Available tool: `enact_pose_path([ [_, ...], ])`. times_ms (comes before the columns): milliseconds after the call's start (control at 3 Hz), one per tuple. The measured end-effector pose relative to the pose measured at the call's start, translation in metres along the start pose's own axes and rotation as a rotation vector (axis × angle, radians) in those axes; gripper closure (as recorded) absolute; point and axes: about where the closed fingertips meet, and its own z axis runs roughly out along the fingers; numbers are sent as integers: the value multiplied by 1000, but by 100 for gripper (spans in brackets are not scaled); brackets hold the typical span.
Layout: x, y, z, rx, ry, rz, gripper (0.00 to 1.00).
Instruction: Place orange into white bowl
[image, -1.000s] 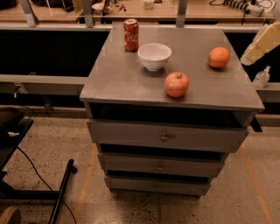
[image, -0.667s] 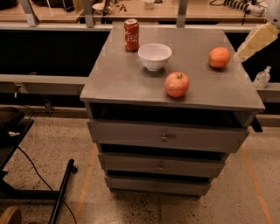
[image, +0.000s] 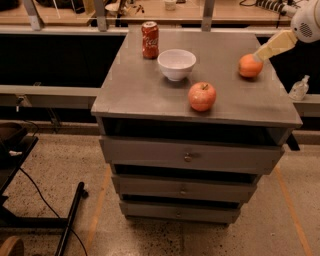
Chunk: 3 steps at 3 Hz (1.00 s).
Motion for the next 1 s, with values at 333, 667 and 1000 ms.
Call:
enact_pose_path([
  [333,21,-23,25,79,-20,162,0],
  [667,35,-33,41,120,-29,251,0],
  [1000,48,-35,59,126,-65,333,0],
])
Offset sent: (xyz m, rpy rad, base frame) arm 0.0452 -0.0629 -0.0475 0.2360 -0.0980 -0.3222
